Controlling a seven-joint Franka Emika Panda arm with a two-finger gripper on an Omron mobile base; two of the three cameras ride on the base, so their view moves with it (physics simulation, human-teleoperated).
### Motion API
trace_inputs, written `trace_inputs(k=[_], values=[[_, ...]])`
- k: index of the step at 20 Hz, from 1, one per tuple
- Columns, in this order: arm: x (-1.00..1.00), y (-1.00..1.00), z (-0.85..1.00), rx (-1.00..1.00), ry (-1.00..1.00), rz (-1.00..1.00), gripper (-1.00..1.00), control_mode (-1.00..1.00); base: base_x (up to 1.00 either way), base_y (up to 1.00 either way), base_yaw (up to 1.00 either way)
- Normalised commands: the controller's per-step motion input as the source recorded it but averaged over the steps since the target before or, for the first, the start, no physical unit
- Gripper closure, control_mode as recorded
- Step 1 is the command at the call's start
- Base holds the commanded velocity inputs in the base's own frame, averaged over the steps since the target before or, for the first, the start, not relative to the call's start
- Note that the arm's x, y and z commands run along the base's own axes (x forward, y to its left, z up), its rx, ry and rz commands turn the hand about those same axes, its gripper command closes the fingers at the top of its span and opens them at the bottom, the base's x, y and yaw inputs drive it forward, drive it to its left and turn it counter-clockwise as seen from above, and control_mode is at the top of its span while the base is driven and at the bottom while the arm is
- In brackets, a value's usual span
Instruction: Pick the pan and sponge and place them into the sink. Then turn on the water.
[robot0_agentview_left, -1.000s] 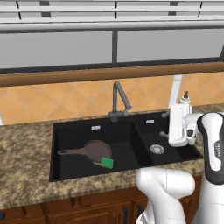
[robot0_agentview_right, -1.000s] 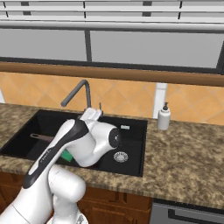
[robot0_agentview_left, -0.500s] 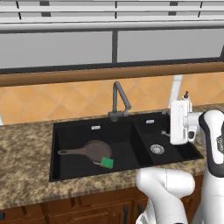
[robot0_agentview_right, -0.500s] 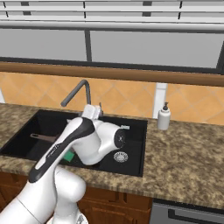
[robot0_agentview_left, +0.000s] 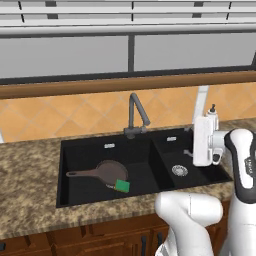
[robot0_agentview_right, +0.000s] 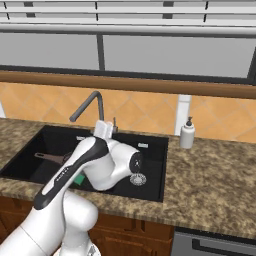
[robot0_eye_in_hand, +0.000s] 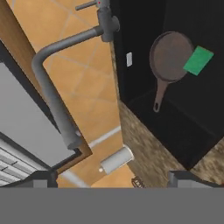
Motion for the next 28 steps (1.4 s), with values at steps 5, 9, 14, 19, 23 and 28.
trace_inputs(k=[5, 9, 14, 19, 23, 28], values=[[0.27, 0.00, -0.24, 0.00, -0.12, 0.00, -1.00, -1.00, 0.00, 0.00, 0.00], [0.41, 0.01, -0.06, -0.05, -0.07, 0.00, -1.00, -1.00, 0.00, 0.00, 0.00], [0.49, 0.02, -0.01, -0.14, -0.03, 0.00, -1.00, -1.00, 0.00, 0.00, 0.00], [0.40, 0.04, -0.13, -0.18, -0.03, 0.00, -1.00, -1.00, 0.00, 0.00, 0.00], [0.27, 0.03, -0.21, -0.10, -0.07, 0.00, -1.00, -1.00, 0.00, 0.00, 0.00], [0.24, 0.00, -0.19, 0.03, -0.13, 0.00, -1.00, -1.00, 0.00, 0.00, 0.00]])
